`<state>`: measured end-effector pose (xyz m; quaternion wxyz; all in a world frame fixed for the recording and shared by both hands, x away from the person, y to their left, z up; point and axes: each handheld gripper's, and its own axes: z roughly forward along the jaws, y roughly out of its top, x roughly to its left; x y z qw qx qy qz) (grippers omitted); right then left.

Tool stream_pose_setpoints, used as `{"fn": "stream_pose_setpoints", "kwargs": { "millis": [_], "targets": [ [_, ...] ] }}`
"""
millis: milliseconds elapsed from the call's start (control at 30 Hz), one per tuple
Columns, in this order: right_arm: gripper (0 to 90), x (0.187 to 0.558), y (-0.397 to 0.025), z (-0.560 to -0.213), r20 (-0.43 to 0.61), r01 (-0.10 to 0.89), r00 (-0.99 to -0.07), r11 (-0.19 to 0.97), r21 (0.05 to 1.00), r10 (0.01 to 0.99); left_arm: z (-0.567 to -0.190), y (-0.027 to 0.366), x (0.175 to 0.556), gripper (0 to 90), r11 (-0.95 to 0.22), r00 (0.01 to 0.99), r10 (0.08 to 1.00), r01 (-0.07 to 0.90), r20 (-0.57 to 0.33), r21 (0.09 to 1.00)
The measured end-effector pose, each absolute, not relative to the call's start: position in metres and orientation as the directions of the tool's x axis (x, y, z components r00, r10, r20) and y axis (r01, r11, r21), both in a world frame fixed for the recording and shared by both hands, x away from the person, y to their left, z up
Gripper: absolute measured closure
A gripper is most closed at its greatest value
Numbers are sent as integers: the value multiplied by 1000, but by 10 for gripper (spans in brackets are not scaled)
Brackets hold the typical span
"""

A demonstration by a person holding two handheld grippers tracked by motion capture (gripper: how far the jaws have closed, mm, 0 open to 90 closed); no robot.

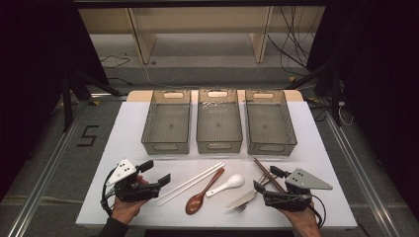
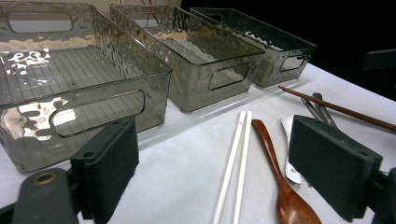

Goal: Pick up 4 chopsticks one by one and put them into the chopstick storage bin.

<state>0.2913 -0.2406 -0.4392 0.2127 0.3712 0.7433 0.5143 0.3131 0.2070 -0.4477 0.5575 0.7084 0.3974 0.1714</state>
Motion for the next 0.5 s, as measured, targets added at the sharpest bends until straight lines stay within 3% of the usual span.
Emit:
{"fn": "stream_pose_setpoints", "kwargs": {
  "millis": [500],
  "targets": [
    [238,294,-243,-436,76,364,-625,204,909,777,-448,206,314,156,-55,620,756,378,-208,924]
  ]
}}
